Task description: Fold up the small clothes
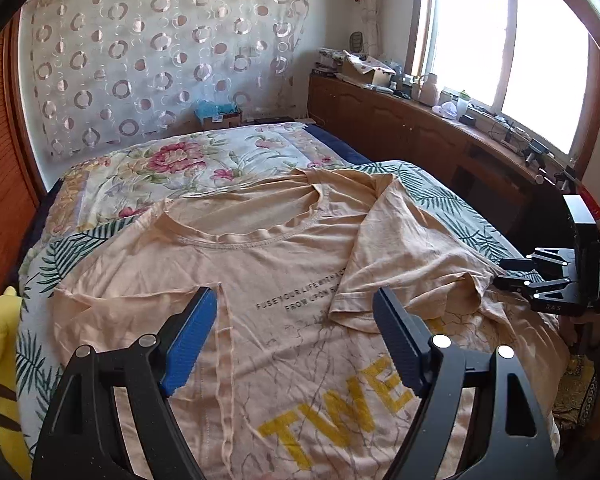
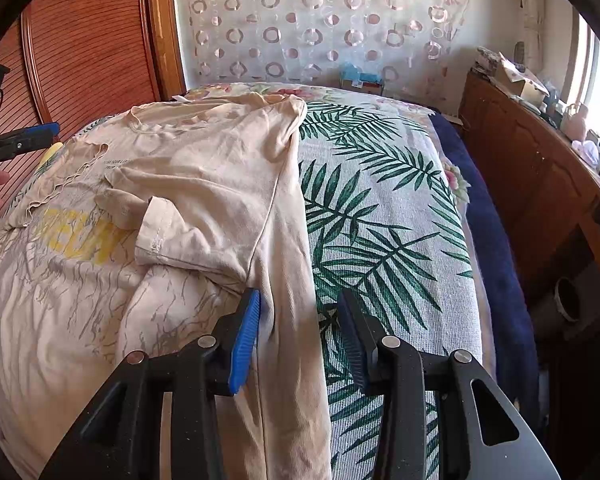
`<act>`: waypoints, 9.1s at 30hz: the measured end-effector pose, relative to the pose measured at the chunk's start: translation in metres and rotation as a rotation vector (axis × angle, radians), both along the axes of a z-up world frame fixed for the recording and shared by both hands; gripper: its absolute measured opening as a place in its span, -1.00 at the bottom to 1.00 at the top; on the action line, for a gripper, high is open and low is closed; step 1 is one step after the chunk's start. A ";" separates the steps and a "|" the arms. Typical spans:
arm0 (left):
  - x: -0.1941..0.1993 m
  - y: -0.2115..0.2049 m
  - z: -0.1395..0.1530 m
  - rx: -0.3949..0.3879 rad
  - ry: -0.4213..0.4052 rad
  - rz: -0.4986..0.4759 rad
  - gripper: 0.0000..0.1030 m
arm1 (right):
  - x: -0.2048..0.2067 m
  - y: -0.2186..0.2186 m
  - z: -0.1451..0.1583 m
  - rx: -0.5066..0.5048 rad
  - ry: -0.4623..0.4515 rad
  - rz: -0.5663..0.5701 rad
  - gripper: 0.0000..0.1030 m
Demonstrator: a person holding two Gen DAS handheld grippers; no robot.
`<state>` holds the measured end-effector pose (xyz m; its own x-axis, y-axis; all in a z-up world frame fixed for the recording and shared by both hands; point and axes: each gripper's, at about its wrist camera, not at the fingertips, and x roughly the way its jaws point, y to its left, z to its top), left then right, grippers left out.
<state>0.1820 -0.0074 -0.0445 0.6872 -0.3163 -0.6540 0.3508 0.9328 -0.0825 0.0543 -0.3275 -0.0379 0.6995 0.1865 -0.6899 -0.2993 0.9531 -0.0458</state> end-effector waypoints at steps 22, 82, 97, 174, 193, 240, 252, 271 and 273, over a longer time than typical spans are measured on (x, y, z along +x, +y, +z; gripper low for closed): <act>0.036 0.123 -0.032 0.033 0.061 0.277 0.57 | 0.141 0.030 0.025 0.034 0.048 0.044 -0.07; 0.041 0.129 -0.022 0.041 0.007 0.266 -0.92 | 0.162 0.055 0.049 0.139 -0.106 0.173 -0.90; -0.091 0.094 0.027 -0.046 -0.123 0.196 -0.93 | 0.031 0.015 0.060 0.237 -0.226 0.192 -0.91; -0.102 0.109 -0.064 -0.048 0.212 0.195 -0.76 | -0.006 -0.003 -0.054 0.040 0.044 0.137 -0.80; -0.206 0.115 0.154 -0.238 -0.327 0.160 -0.81 | -0.159 -0.036 0.153 0.158 -0.402 0.230 -0.89; 0.081 0.144 0.047 -0.016 -0.186 0.362 -0.81 | 0.145 0.045 0.028 -0.025 -0.216 0.082 -0.89; 0.132 0.143 0.003 0.018 -0.078 0.359 -0.80 | 0.235 0.063 0.037 -0.033 -0.108 0.045 -0.89; 0.062 0.134 -0.019 0.008 0.048 0.270 0.47 | 0.160 0.039 0.014 0.083 -0.021 0.045 -0.13; 0.052 0.129 -0.028 0.033 0.083 0.268 0.47 | 0.144 0.037 0.009 0.092 0.008 0.054 -0.13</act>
<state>0.2345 0.1212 -0.0724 0.6875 -0.1085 -0.7180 0.0847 0.9940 -0.0691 0.1984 -0.2903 -0.0290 0.6810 0.2867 -0.6738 -0.3503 0.9356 0.0440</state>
